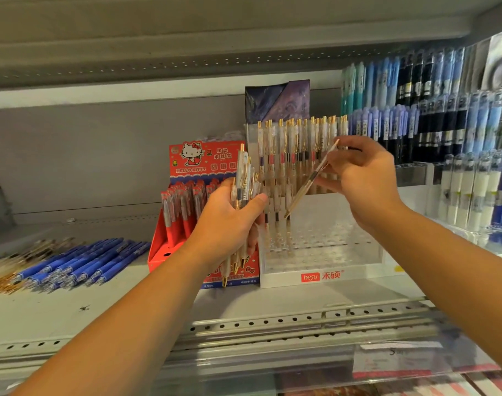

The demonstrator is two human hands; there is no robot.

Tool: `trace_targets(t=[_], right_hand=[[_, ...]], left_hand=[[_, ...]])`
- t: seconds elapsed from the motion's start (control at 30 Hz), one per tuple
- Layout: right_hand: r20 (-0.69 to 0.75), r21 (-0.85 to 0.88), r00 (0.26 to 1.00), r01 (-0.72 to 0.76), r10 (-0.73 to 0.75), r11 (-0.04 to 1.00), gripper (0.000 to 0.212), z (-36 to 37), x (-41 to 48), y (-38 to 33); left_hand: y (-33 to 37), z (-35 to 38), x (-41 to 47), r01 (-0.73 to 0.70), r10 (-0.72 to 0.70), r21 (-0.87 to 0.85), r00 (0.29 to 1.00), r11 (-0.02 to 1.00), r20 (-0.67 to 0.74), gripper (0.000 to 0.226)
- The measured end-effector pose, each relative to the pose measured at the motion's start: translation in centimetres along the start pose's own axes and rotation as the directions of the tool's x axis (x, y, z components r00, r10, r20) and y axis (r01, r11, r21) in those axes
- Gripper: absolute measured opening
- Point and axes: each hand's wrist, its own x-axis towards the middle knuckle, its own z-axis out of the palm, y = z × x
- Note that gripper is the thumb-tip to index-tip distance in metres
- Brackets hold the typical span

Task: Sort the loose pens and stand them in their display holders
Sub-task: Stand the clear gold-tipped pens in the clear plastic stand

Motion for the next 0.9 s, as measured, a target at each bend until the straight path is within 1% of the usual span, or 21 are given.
trace_targets(t=[0.1,0.23,0.37,0.47,0.57,0.63,0.7,0.77,0.83,0.9], right_hand=[[0.038,-0.091,0.996,0.087,-0.084,0.992,0.039,-0.2,0.3,0.4],[0.115,-0.247,0.981,0.179,-0.154,0.952,0.038,0.2,0.2,1.0],[0.221,-0.357,0.96,0.246,-0.174,0.901,0.032,0.7,0.3,1.4],[0.27,-0.388,0.953,0.235,-0.134,0.891,0.031,1.0,0.2,1.8],[0.282,-0.416,0.953,0.225,-0.11,0.881,0.033,1.0,0.2,2.0],[0.282,-0.407,0.956,0.199,-0.084,0.891,0.032,1.0,0.3,1.9],[0.273,-0.402,0.96,0.173,-0.063,0.899,0.029,0.9,0.4,1.8],[0.267,-0.411,0.963,0.149,-0.038,0.899,0.023,0.9,0.4,1.8],[0.293,-0.425,0.956,0.124,0.006,0.897,0.019,1.1,0.2,2.0],[0.331,-0.465,0.943,0.132,0.034,0.875,0.017,1.2,-0.1,2.3]], left_hand=[[-0.1,-0.1,0.1,0.002,-0.002,0.004,1.0,1.0,0.022,0.005],[-0.1,-0.2,0.0,-0.025,0.023,0.036,0.998,0.999,0.052,0.004],[0.1,0.0,-0.2,-0.023,0.021,0.029,0.996,0.999,0.085,0.023],[0.1,0.0,-0.2,-0.001,0.001,0.0,0.996,1.0,0.091,0.025],[0.0,0.0,-0.1,0.019,-0.018,-0.012,0.996,1.0,0.091,0.028],[-0.1,0.0,0.0,0.015,-0.014,-0.012,0.996,1.0,0.092,0.027],[-0.1,0.0,0.0,0.007,-0.007,-0.001,0.996,1.0,0.091,0.028],[-0.1,0.0,0.1,0.015,-0.015,0.007,0.996,1.0,0.09,0.037],[-0.1,0.1,0.0,0.025,-0.026,0.009,0.996,1.0,0.089,0.044],[-0.1,0.2,0.1,0.029,-0.029,-0.002,0.996,1.0,0.089,0.043]])
